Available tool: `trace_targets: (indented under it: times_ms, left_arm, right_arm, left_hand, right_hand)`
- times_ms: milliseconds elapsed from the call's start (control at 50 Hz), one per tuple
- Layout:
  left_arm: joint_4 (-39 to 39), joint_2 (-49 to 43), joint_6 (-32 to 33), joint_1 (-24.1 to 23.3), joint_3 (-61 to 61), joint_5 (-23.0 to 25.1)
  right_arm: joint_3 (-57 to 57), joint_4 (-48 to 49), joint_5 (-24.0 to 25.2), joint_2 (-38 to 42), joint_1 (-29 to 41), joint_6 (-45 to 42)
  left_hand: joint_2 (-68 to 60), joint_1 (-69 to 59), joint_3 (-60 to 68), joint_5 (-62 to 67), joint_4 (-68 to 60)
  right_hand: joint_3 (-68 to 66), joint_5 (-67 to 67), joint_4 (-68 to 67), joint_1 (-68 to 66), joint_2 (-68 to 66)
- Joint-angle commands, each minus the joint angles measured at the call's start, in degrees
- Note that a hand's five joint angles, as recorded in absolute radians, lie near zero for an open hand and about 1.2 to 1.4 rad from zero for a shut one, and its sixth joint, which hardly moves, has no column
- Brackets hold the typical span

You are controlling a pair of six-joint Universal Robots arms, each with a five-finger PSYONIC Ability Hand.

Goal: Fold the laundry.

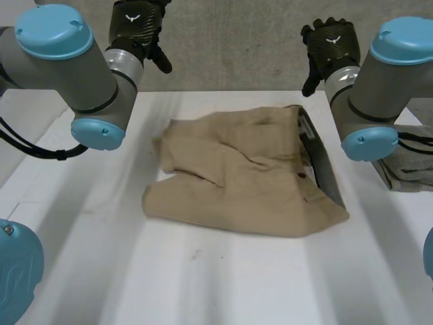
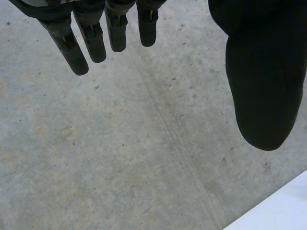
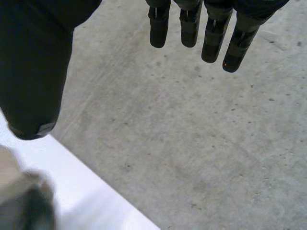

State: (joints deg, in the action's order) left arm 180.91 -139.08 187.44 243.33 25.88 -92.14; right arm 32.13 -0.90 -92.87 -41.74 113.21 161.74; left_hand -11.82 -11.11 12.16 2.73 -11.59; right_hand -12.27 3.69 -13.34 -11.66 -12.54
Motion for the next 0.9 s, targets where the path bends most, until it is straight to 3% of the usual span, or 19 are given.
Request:
trace_targets:
  times_ms: [20,120,280,340,440,600,900]
  left_arm:
    - [-1.7,7.0,0.2,-2.3,10.5,-2.5]
    - [-2.6,19.3,0.5,-2.6,32.0,-2.8]
    - [-3.6,31.7,0.5,-4.7,57.2,-2.2]
    - [-3.7,32.9,0.5,-5.8,62.3,-2.1]
    - [-3.0,32.5,0.5,-6.8,69.5,-2.1]
    - [-2.4,25.7,0.4,-6.0,68.8,-2.2]
    - [-2.4,14.0,0.6,-5.1,55.8,-2.7]
  right_arm:
    - [6.9,-9.0,1.2,-8.3,0.9,-1.6]
    - [21.4,-14.6,10.2,-17.4,0.3,-8.5]
    - [42.3,-15.5,14.8,-25.5,-6.9,-18.6]
    - [47.2,-15.0,16.4,-27.4,-7.8,-20.8]
    - [56.7,-13.6,23.1,-28.3,-12.1,-27.1]
    - [62.4,-5.6,29.9,-27.3,-15.6,-28.8]
    - [61.0,3.3,30.5,-18.0,-15.8,-29.3]
  left_hand:
    - [1.8,1.1,-2.2,-2.7,1.6]
    - [0.9,0.2,-1.3,-1.8,0.7]
    - [-9.8,-10.5,9.5,8.9,-10.0]
    - [-13.2,-13.9,12.8,12.3,-13.4]
    - [-24.4,-25.1,24.1,23.5,-24.7]
    - [-31.7,-32.4,31.4,30.8,-31.9]
    - [-16.2,-16.9,15.9,15.3,-16.5]
  right_hand:
    - [2.3,-3.7,3.3,1.7,2.5]
    - [2.3,-3.7,3.3,1.7,2.5]
    - [2.3,-3.7,3.3,1.7,2.5]
    - [-1.5,0.1,-0.4,-2.1,-1.2]
    - [-6.4,5.0,-5.3,-7.0,-6.1]
    - [-17.0,15.6,-15.9,-17.6,-16.7]
    - [-19.8,18.4,-18.8,-20.5,-19.6]
